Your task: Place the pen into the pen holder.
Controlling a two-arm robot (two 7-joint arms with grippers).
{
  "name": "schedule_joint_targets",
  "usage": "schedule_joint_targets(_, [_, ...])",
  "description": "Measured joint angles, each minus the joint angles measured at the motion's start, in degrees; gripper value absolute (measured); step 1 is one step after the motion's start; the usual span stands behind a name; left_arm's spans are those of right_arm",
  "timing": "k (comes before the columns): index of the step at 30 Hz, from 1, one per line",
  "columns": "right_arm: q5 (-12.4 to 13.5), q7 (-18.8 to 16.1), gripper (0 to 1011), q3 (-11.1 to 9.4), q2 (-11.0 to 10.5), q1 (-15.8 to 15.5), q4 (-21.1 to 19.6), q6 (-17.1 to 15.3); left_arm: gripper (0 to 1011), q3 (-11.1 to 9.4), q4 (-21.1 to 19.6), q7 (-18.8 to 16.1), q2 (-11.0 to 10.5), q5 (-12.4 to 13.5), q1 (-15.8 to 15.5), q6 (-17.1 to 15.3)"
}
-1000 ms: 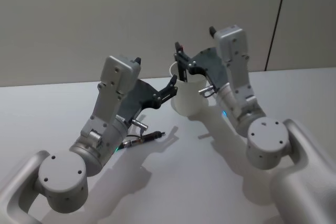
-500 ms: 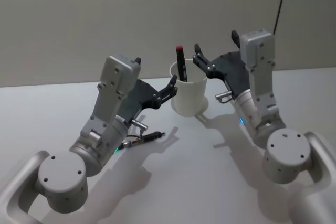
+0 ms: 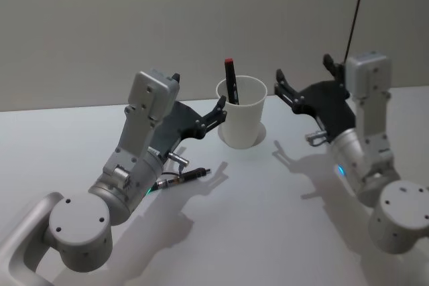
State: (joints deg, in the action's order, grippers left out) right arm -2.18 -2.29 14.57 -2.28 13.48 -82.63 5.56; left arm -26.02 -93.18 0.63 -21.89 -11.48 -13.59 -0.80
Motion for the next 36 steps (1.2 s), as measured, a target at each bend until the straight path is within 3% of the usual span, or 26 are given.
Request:
schedule_joint_targets(28, [16.69,-1.35,1002,-1.43,-15.28,-12.82,-16.66,-6.78,1001,0.00,0.00,0.00,0.00,0.00,0.00,0.00])
schedule_joint_targets(36, [18.53,-1.51,1002,-1.60,-16.95,-14.22,-18.48,-7.52,1001,0.00,0.01,0.00,0.00,0.00,0.00,0.00])
